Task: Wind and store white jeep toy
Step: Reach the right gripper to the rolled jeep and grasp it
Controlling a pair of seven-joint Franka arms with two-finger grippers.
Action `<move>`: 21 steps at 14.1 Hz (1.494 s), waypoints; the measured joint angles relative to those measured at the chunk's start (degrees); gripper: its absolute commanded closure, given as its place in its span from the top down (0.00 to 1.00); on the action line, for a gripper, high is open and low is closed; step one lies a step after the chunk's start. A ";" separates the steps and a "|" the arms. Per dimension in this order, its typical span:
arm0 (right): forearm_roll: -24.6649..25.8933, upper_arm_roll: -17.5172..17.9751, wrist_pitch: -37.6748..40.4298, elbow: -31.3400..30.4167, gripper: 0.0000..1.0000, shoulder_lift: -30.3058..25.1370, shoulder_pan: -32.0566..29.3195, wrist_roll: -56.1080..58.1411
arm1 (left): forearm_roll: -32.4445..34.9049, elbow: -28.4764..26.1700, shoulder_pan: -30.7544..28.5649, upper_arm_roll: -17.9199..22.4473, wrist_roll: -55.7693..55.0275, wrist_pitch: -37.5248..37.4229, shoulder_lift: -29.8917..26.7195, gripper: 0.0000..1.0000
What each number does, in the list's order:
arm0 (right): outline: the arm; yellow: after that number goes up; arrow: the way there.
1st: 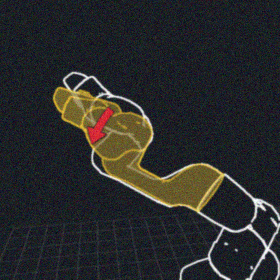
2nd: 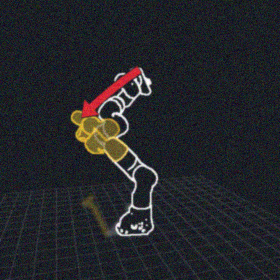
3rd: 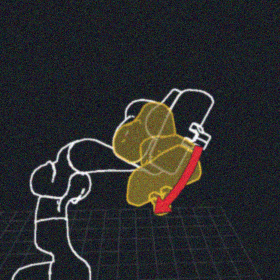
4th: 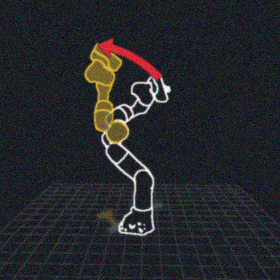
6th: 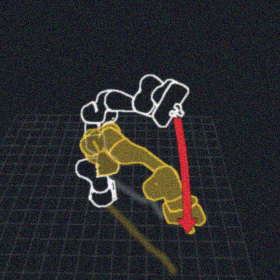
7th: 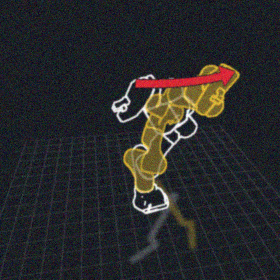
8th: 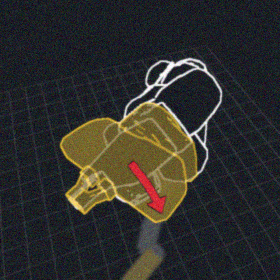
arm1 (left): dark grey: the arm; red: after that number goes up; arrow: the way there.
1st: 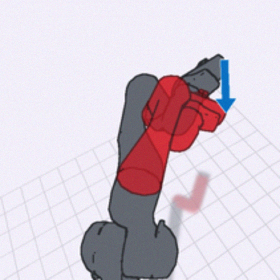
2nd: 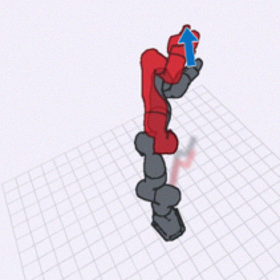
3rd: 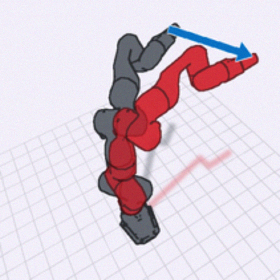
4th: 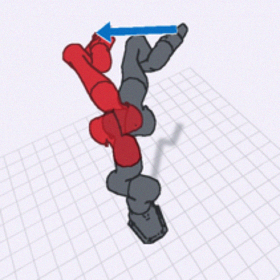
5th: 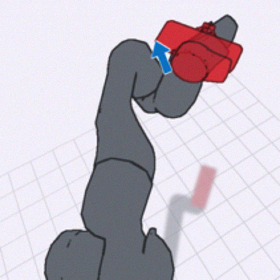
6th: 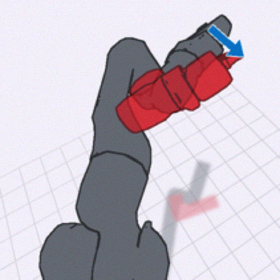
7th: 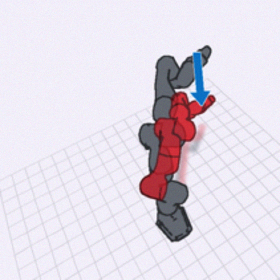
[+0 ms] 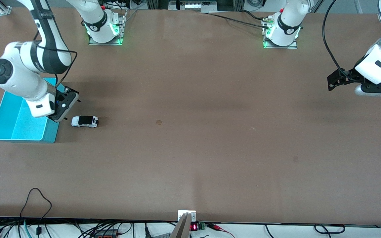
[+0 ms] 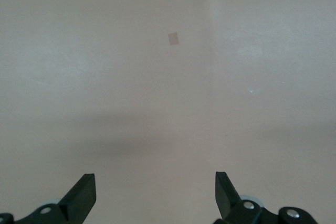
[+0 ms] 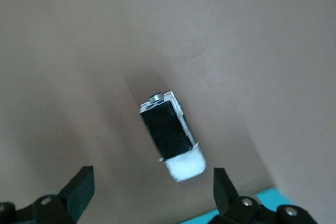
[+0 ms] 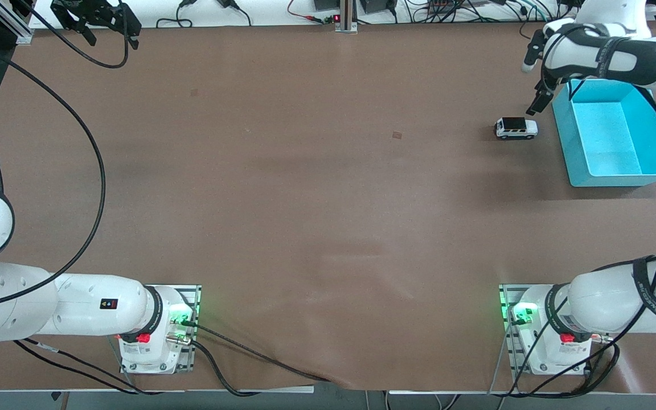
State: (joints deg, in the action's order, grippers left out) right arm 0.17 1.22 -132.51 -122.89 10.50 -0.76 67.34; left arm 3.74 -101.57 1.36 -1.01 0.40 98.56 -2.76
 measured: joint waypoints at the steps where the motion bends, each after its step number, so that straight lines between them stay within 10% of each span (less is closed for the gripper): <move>1: 0.00 0.00 -2.02 -0.14 1.00 1.56 -0.27 3.50 | 0.00 0.01 0.00 0.01 -0.02 0.00 0.00 1.00; 15: 0.00 0.12 -14.83 -1.70 0.97 12.15 -0.73 13.85 | 0.00 0.06 0.00 0.03 0.68 -0.13 0.00 1.00; 21: 0.00 0.21 -15.30 -1.70 0.01 12.41 -0.73 14.76 | 0.00 0.10 0.00 0.03 0.99 -0.72 -0.01 1.00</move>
State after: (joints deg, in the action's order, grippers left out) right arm 0.17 1.43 -147.81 -124.59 22.91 -1.49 82.10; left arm 3.74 -101.48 1.36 -0.99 1.39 97.84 -2.76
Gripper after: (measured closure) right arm 0.388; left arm 0.000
